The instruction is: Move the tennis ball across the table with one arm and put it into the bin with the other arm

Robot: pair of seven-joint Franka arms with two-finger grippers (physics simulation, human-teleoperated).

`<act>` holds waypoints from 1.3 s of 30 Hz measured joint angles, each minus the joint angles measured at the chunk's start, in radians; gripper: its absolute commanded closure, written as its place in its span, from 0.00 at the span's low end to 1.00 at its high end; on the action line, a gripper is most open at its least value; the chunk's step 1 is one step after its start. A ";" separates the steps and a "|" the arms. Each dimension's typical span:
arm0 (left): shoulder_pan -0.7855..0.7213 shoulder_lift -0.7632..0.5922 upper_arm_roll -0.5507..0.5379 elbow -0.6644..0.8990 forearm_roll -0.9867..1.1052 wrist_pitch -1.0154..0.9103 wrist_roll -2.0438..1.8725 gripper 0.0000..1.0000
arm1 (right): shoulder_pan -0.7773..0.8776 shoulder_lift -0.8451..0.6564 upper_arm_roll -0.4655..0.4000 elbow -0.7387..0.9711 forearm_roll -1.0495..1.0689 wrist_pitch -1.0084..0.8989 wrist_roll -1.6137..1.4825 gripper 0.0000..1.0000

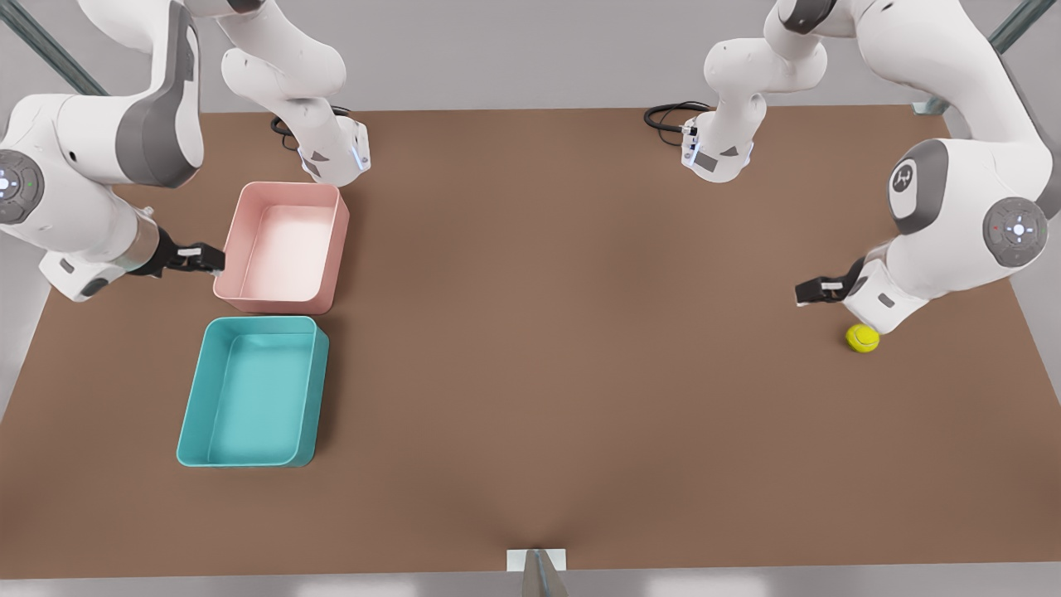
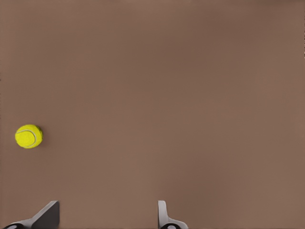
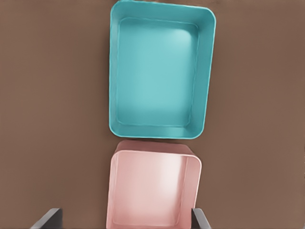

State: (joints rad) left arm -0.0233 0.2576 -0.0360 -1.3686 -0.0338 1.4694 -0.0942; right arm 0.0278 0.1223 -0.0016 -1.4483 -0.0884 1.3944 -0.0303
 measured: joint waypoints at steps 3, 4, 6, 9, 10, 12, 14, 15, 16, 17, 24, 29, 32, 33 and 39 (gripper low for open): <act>0.000 -0.007 0.001 -0.009 0.008 0.050 -0.016 0.00 | 0.015 0.042 -0.016 0.024 -0.001 0.046 0.009 0.00; -0.002 -0.014 0.005 -0.051 0.009 0.075 -0.015 0.21 | 0.016 0.062 -0.019 0.037 -0.001 0.055 0.012 0.00; -0.013 -0.024 0.072 -0.167 0.015 0.139 0.011 0.79 | 0.016 0.091 -0.021 0.048 0.000 0.070 0.017 0.00; 0.022 -0.025 0.175 -0.294 0.063 0.221 0.122 0.73 | 0.016 0.119 -0.021 0.052 0.002 0.088 0.023 0.00; 0.030 -0.025 0.206 -0.322 0.090 0.248 0.182 0.69 | 0.016 0.130 -0.022 0.061 -0.003 0.093 0.025 0.00; 0.056 -0.025 0.255 -0.387 0.129 0.322 0.317 0.79 | 0.008 0.140 -0.023 0.090 -0.010 0.101 0.028 0.00; 0.079 -0.020 0.277 -0.448 0.164 0.411 0.468 0.79 | -0.001 0.154 -0.027 0.122 -0.015 0.107 0.031 0.00; 0.096 -0.010 0.280 -0.461 0.175 0.455 0.550 0.79 | -0.004 0.158 -0.033 0.132 -0.016 0.109 0.032 0.00; 0.117 0.003 0.282 -0.467 0.183 0.493 0.633 0.79 | -0.006 0.161 -0.036 0.138 -0.017 0.112 0.033 0.00; 0.140 0.023 0.283 -0.471 0.190 0.527 0.715 0.79 | -0.007 0.165 -0.038 0.141 -0.017 0.114 0.035 0.00; 0.281 0.176 0.238 -0.474 0.058 0.702 1.241 0.79 | -0.006 0.176 -0.040 0.145 -0.009 0.126 0.043 0.00; 0.290 0.216 0.235 -0.469 0.095 0.709 1.513 0.79 | -0.006 0.179 -0.040 0.144 -0.010 0.129 0.046 0.00; 0.291 0.245 0.235 -0.474 0.166 0.739 1.642 0.79 | -0.006 0.180 -0.040 0.144 -0.011 0.130 0.047 0.00; 0.297 0.255 0.235 -0.476 0.188 0.755 1.675 0.79 | -0.006 0.180 -0.040 0.144 -0.012 0.130 0.047 0.00; 0.325 0.320 0.235 -0.521 0.240 0.867 1.802 0.79 | -0.008 0.180 -0.041 0.144 -0.015 0.130 0.047 0.00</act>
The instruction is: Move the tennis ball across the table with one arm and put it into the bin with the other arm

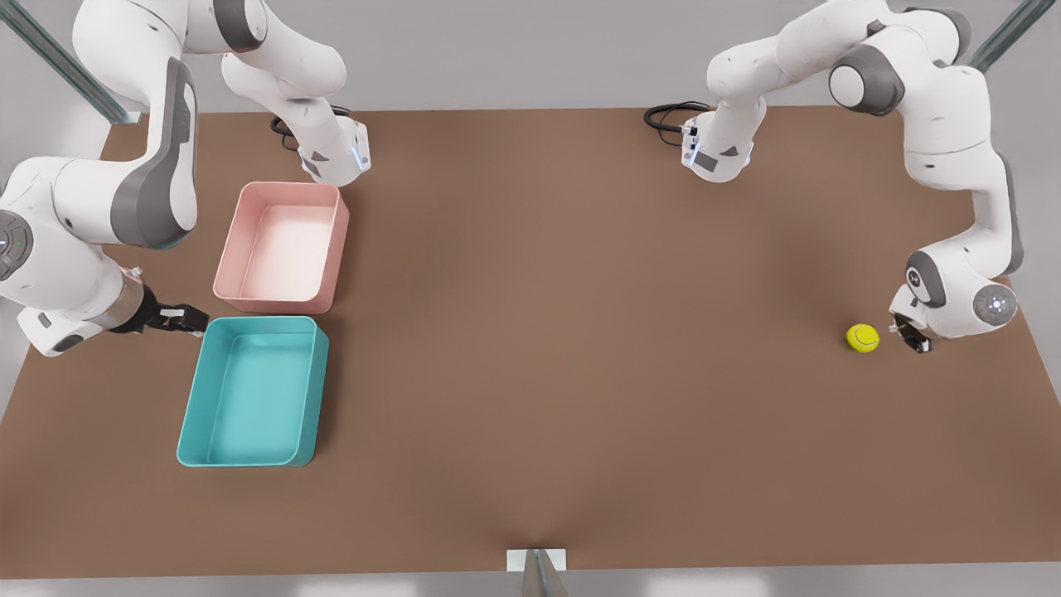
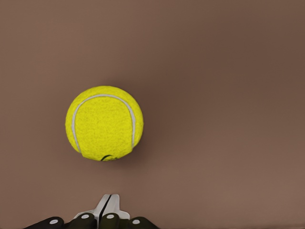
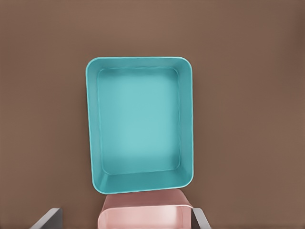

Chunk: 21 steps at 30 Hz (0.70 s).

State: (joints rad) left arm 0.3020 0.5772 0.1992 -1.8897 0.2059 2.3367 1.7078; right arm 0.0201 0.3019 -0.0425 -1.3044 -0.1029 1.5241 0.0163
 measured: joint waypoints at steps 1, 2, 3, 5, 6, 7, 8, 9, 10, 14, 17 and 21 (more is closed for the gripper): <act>0.002 0.003 0.000 -0.006 0.003 0.017 0.016 0.79 | 0.000 0.000 0.000 0.000 0.000 0.000 0.000 0.00; 0.004 0.005 0.000 -0.009 0.005 0.031 0.030 0.79 | 0.000 0.000 0.000 -0.001 0.001 0.000 0.000 0.00; 0.004 0.005 0.000 -0.012 0.007 0.042 0.044 0.79 | -0.001 0.000 0.000 -0.001 0.002 0.000 0.000 0.00; 0.005 0.004 0.000 -0.016 0.008 0.060 0.069 0.79 | -0.005 -0.002 0.001 -0.001 0.007 0.000 0.000 0.00; 0.005 0.004 0.000 -0.017 0.008 0.066 0.081 0.79 | -0.008 -0.014 0.001 -0.005 0.009 -0.001 0.001 0.00; 0.004 0.004 0.000 -0.017 0.008 0.072 0.092 0.79 | -0.010 -0.030 0.001 -0.009 0.011 -0.004 0.001 0.00; 0.004 0.004 0.000 -0.017 0.008 0.077 0.102 0.79 | -0.012 -0.044 0.002 -0.011 0.013 -0.012 0.001 0.00; 0.003 0.004 0.000 -0.017 0.007 0.081 0.112 0.79 | -0.012 -0.052 0.002 -0.012 0.017 -0.019 0.001 0.00; 0.003 0.004 0.000 -0.017 0.001 0.083 0.121 0.79 | -0.012 -0.055 0.002 -0.013 0.022 -0.025 0.001 0.00; -0.005 0.004 0.000 -0.029 -0.026 0.088 0.152 0.79 | -0.017 -0.048 0.000 -0.014 0.049 -0.037 0.001 0.00; -0.028 0.012 0.000 -0.058 -0.068 0.089 0.167 0.79 | -0.021 -0.048 0.000 -0.013 0.058 -0.043 0.001 0.00; -0.146 -0.088 -0.131 -0.050 -0.346 0.028 0.111 0.79 | -0.020 -0.046 0.000 -0.013 0.062 -0.048 0.000 0.00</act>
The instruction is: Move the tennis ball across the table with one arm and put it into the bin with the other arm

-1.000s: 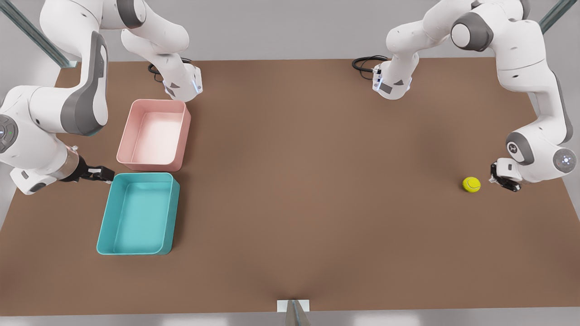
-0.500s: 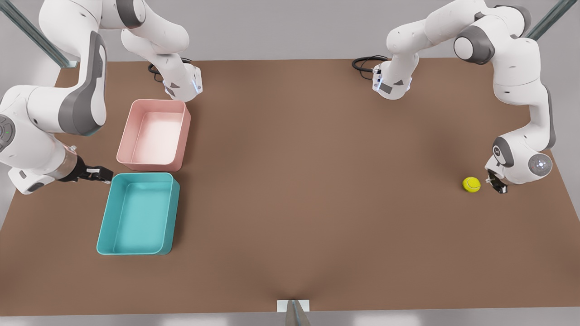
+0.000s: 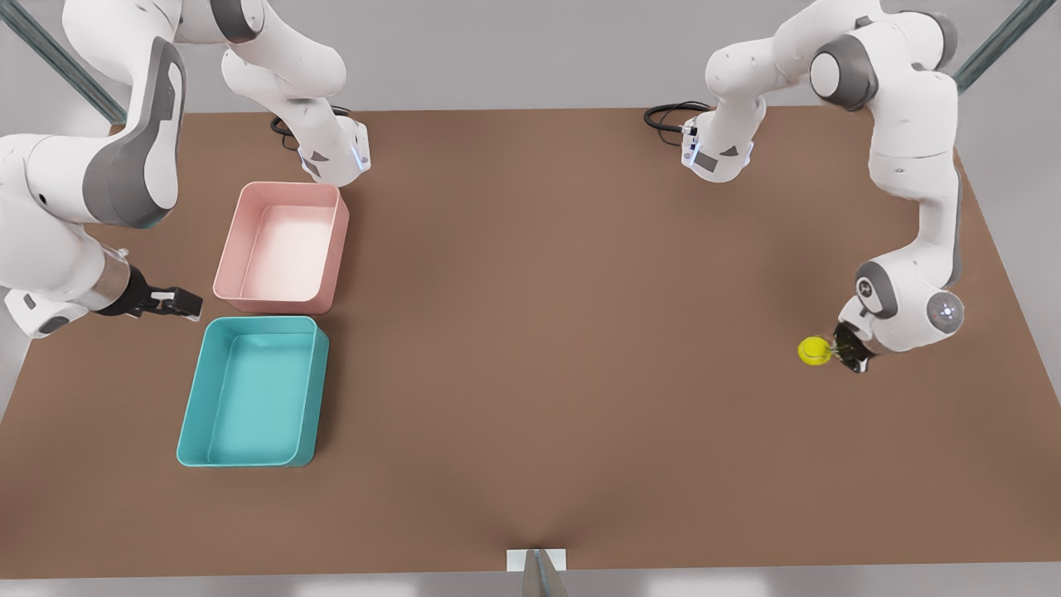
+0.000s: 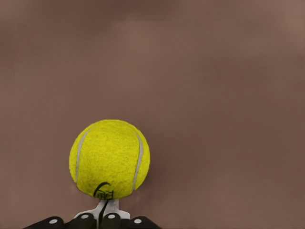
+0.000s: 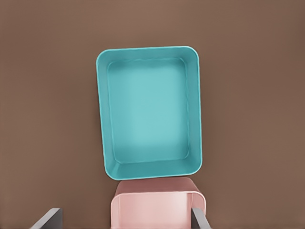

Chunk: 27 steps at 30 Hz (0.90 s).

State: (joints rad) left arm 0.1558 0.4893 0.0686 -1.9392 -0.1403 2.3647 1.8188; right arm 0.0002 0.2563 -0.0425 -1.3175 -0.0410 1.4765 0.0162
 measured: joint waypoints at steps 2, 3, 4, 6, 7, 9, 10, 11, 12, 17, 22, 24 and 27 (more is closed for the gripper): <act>-0.009 -0.046 -0.032 0.084 -0.110 -0.091 -0.063 0.79 | 0.000 0.001 0.000 0.000 0.001 -0.001 0.000 0.00; -0.001 -0.054 -0.037 0.099 -0.142 -0.126 -0.092 0.79 | 0.000 0.001 0.001 0.000 0.001 -0.002 0.000 0.00; 0.001 -0.057 -0.040 0.108 -0.153 -0.156 -0.121 0.79 | 0.001 0.001 0.001 0.000 0.001 -0.002 -0.001 0.00; -0.035 -0.074 -0.041 0.159 -0.085 -0.219 -0.223 0.00 | 0.001 0.004 0.001 0.001 0.002 -0.003 -0.001 0.00; -0.071 -0.113 -0.013 0.191 -0.027 -0.275 -0.291 0.00 | 0.001 0.006 0.001 0.001 0.002 -0.003 -0.001 0.00; -0.117 -0.155 0.031 0.329 0.045 -0.412 -0.436 0.00 | 0.001 0.008 0.001 0.001 0.001 -0.004 -0.001 0.00; -0.129 -0.163 0.028 0.387 0.065 -0.481 -0.510 0.00 | 0.001 0.008 0.002 0.000 0.001 -0.005 -0.001 0.00; -0.141 -0.171 0.025 0.429 0.077 -0.544 -0.584 0.00 | 0.002 0.011 0.002 0.000 0.001 -0.005 -0.001 0.00; -0.148 -0.176 0.025 0.467 0.081 -0.600 -0.650 0.00 | 0.003 0.013 0.002 0.001 0.001 -0.005 -0.001 0.00; -0.160 -0.211 0.024 0.503 0.091 -0.753 -0.909 0.00 | 0.014 0.087 0.006 0.009 -0.003 -0.003 -0.001 0.00; -0.171 -0.219 0.023 0.500 0.096 -0.798 -1.108 0.00 | 0.027 0.287 0.010 0.094 0.047 0.014 0.002 0.00; -0.171 -0.217 0.023 0.500 0.096 -0.808 -1.173 0.00 | 0.029 0.312 0.013 0.107 0.062 0.028 0.004 0.00; -0.171 -0.215 0.024 0.501 0.090 -0.817 -1.259 0.00 | 0.045 0.347 0.015 0.112 0.079 0.061 0.005 0.00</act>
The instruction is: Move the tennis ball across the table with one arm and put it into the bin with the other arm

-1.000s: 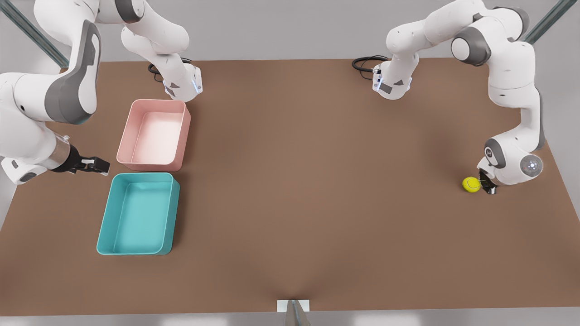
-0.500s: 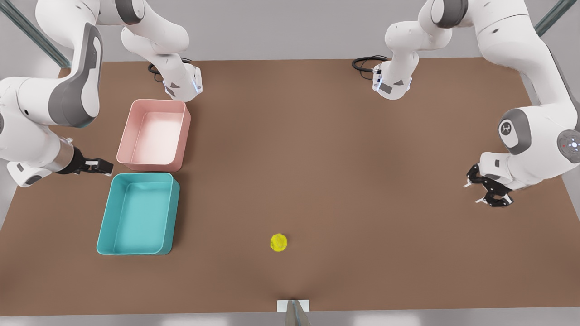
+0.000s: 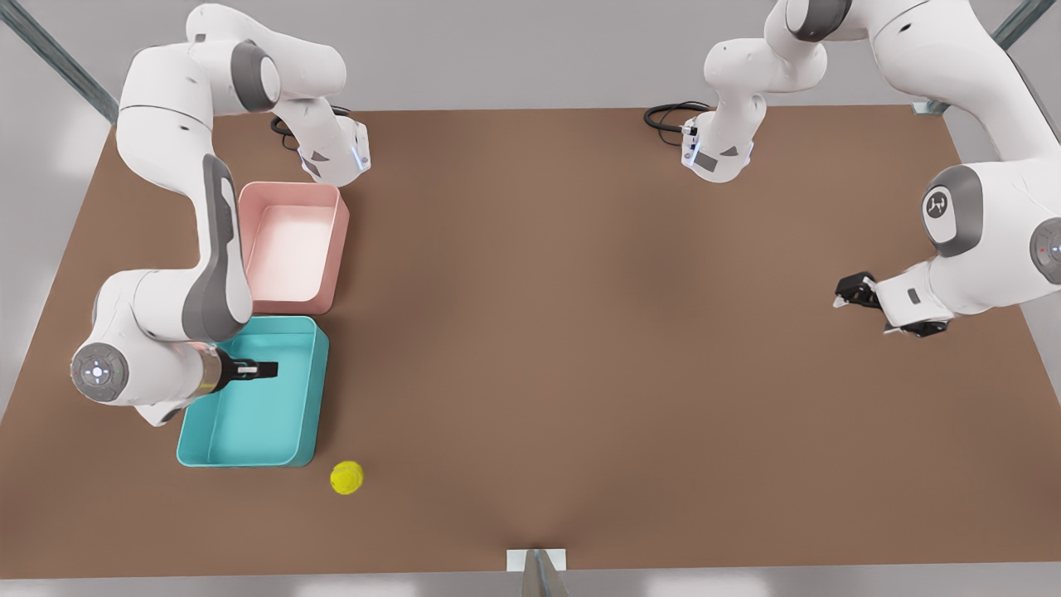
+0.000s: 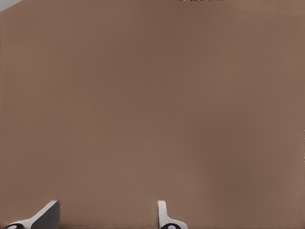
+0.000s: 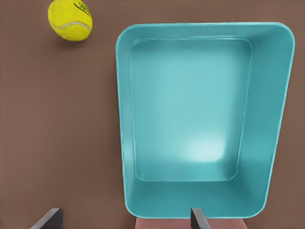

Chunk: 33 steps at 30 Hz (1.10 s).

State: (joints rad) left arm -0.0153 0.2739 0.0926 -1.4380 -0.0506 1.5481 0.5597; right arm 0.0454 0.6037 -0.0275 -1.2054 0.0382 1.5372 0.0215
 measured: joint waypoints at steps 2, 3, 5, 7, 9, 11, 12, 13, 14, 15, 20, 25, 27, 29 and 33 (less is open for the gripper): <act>0.000 0.000 0.000 0.001 -0.004 -0.004 -0.051 0.00 | 0.026 0.056 0.021 0.001 0.017 0.061 0.002 0.00; 0.000 0.000 0.000 0.001 -0.006 -0.005 -0.074 0.00 | 0.049 0.094 0.031 0.005 0.023 0.105 0.003 0.00; 0.000 0.000 0.000 0.002 -0.008 -0.008 -0.117 0.00 | 0.086 0.154 0.036 0.070 0.027 0.183 0.005 0.00; 0.000 0.000 0.000 0.002 -0.008 -0.010 -0.156 0.00 | 0.092 0.178 0.034 0.105 0.029 0.284 0.005 0.00; 0.000 0.000 0.000 0.002 -0.010 -0.011 -0.190 0.00 | 0.087 0.209 0.023 0.114 0.031 0.402 0.008 0.00; 0.000 0.000 0.000 0.002 -0.016 -0.012 -0.221 0.00 | 0.061 0.247 0.011 0.117 0.033 0.505 0.014 0.00; 0.001 0.010 0.000 0.004 -0.024 -0.012 -0.235 0.00 | 0.050 0.264 0.001 0.117 0.034 0.553 0.016 0.00; 0.002 0.021 0.000 0.007 -0.029 -0.012 -0.249 0.00 | 0.043 0.281 -0.008 0.118 0.034 0.599 0.018 0.00; 0.002 0.028 -0.001 0.008 -0.032 -0.012 -0.262 0.00 | 0.038 0.300 -0.016 0.118 0.034 0.645 0.019 0.00; 0.004 0.037 -0.001 0.014 -0.034 -0.012 -0.273 0.00 | 0.034 0.318 -0.021 0.118 0.034 0.689 0.020 0.00; 0.010 0.038 -0.002 0.064 -0.040 -0.028 -0.322 0.00 | 0.033 0.408 -0.020 0.199 0.035 0.842 0.026 0.00; 0.011 0.037 0.000 0.068 -0.042 -0.061 -0.359 0.00 | 0.035 0.425 -0.009 0.189 0.042 0.903 0.029 0.00; 0.011 0.037 0.000 0.068 -0.042 -0.068 -0.371 0.00 | 0.039 0.416 0.003 0.171 0.042 0.903 0.027 0.00; 0.012 0.037 0.001 0.068 -0.042 -0.074 -0.382 0.00 | 0.039 0.410 0.018 0.156 0.042 0.887 0.023 0.00; 0.012 0.037 0.001 0.068 -0.043 -0.080 -0.400 0.00 | 0.035 0.408 0.028 0.131 0.043 0.859 0.009 0.00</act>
State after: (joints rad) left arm -0.0031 0.3112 0.0935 -1.3703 -0.0934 1.4677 0.1600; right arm 0.0808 1.0122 0.0007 -1.0744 0.0812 2.3958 0.0306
